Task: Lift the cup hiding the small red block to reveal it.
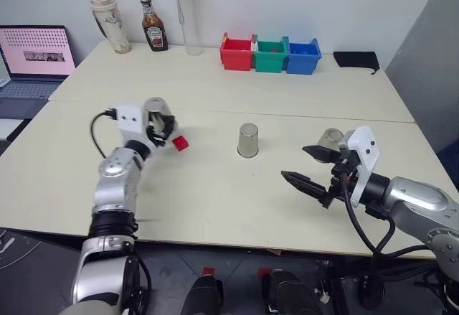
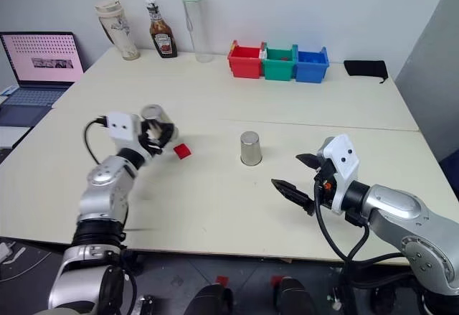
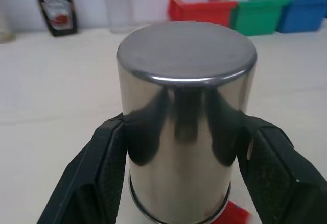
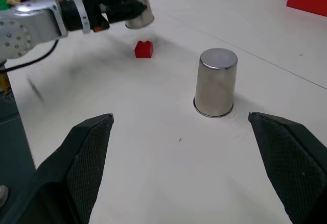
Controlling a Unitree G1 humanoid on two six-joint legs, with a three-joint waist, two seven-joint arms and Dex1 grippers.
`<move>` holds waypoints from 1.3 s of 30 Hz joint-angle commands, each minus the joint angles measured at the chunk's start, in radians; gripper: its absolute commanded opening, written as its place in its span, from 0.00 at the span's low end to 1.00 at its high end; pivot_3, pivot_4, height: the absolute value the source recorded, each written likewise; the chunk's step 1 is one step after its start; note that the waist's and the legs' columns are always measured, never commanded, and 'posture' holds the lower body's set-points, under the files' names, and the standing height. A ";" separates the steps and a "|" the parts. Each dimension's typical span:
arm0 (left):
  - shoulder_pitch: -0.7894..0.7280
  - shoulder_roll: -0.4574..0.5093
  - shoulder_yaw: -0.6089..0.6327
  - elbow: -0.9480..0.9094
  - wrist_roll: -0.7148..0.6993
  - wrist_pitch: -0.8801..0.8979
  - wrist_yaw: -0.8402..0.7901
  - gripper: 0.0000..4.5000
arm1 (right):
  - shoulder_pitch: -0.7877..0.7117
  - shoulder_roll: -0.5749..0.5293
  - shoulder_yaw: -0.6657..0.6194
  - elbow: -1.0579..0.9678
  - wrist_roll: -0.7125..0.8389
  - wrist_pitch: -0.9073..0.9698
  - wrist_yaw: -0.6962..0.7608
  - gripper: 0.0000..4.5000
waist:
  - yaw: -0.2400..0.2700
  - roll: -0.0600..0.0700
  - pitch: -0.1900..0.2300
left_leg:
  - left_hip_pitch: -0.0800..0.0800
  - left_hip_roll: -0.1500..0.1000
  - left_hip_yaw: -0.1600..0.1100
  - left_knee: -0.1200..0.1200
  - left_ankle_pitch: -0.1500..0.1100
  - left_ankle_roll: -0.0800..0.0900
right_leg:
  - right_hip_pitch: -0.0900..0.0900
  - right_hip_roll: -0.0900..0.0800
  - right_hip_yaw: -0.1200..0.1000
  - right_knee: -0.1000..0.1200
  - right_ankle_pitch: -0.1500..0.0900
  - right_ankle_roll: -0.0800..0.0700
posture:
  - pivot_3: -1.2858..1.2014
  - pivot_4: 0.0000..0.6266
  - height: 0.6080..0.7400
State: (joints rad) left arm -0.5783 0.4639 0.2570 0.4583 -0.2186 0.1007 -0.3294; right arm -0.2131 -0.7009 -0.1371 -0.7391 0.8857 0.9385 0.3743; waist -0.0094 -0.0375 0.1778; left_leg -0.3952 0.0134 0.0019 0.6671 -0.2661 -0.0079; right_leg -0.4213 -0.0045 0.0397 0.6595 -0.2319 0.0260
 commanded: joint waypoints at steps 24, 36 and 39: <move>0.184 0.206 0.085 -0.150 -0.097 0.235 -0.156 1.00 | -0.048 0.038 0.029 0.032 -0.011 -0.033 0.026 1.00 | -0.008 -0.001 0.000 | -0.001 0.000 0.000 0.001 0.000 0.000 | 0.000 -0.003 -0.001 0.000 0.001 -0.001 | 0.52 0.24 1.00; 0.412 0.553 0.113 -0.509 -0.294 0.546 -0.592 1.00 | -0.006 -0.047 -0.040 0.016 0.049 -0.004 0.097 1.00 | -0.013 0.000 0.000 | -0.001 -0.002 0.000 -0.002 0.000 0.000 | -0.001 -0.007 -0.002 -0.002 -0.003 0.000 | 0.52 0.24 1.00; 0.368 0.549 0.094 -0.491 -0.284 0.545 -0.586 1.00 | -0.016 -0.047 -0.047 0.035 0.056 -0.008 0.091 1.00 | -0.012 0.000 0.000 | -0.001 -0.001 0.000 -0.002 0.000 0.000 | -0.001 -0.007 -0.003 -0.001 -0.004 -0.003 | 0.52 0.24 1.00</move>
State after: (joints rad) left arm -0.1805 1.0034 0.3468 -0.0265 -0.4994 0.6511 -0.9094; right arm -0.2163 -0.7417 -0.1464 -0.6982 0.9242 0.9391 0.4583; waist -0.0218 -0.0373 0.1781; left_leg -0.3958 0.0121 0.0018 0.6655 -0.2660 -0.0079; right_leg -0.4220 -0.0109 0.0364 0.6584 -0.2361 0.0237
